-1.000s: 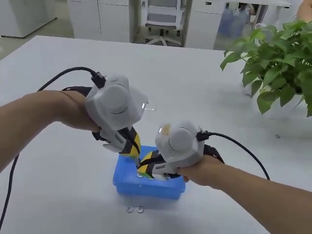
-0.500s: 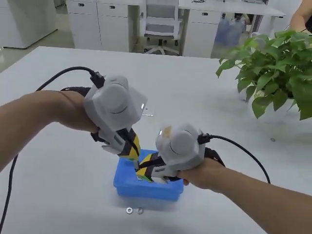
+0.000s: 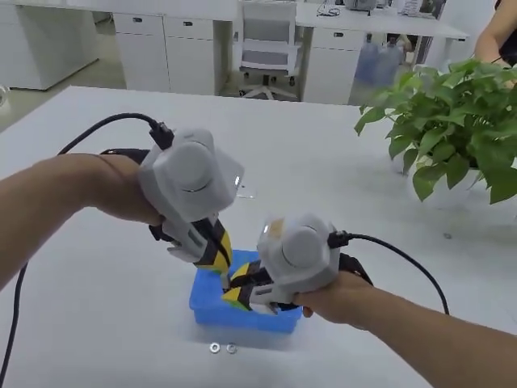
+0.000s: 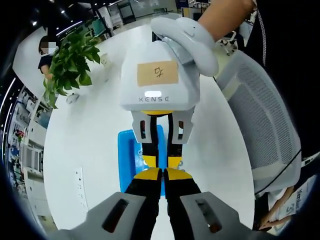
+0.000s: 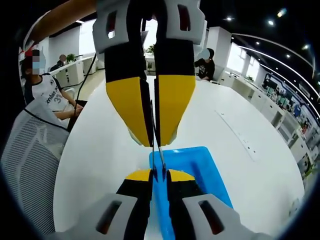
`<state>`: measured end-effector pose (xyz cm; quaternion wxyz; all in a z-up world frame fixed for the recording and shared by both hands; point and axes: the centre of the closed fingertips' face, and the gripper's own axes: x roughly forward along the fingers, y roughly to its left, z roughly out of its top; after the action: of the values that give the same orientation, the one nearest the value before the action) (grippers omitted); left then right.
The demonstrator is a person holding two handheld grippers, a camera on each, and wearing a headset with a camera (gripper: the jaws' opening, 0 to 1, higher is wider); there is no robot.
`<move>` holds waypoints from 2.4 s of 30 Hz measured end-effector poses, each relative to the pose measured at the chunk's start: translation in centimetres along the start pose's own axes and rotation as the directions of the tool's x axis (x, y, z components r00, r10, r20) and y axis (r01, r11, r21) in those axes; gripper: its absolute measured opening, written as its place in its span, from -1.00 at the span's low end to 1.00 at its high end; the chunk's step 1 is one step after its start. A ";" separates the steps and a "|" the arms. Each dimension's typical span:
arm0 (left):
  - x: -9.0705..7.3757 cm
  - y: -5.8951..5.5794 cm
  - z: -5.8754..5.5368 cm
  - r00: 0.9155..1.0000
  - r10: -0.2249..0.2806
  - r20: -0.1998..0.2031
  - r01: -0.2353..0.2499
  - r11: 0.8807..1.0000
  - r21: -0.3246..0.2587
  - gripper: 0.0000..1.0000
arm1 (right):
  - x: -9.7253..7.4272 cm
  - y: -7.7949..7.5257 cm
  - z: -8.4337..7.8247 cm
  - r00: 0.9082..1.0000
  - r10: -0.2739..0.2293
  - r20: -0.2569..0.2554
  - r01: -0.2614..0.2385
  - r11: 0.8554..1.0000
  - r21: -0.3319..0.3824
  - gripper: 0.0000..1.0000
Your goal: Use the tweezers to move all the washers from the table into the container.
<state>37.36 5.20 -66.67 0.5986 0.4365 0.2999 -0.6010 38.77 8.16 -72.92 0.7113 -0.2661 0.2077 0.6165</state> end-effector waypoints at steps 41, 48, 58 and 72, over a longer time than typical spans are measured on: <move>4.3 -3.6 -0.9 0.997 -0.067 0.027 0.068 0.997 -0.030 -0.88 | 1.6 4.2 -4.2 0.999 0.025 -0.041 -0.025 1.000 0.016 -0.79; 4.9 -3.8 -1.0 0.997 -0.077 0.028 0.077 0.996 -0.032 -0.88 | 1.8 4.5 -4.9 0.998 0.026 -0.055 -0.026 1.000 0.013 -0.78; 5.4 -4.0 -1.1 0.996 -0.084 0.034 0.085 0.996 -0.039 -0.88 | 2.2 4.6 -5.3 0.998 0.024 -0.057 -0.023 1.000 0.010 -0.76; 5.2 -3.7 -1.5 0.996 -0.080 0.034 0.082 0.995 -0.054 -0.88 | 2.4 4.3 -5.0 0.999 0.022 -0.045 -0.022 1.000 0.013 -0.77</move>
<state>34.43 4.49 -72.53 0.5903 0.3975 0.3241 -0.6233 35.09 7.25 -78.83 0.7013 -0.2731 0.2306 0.6168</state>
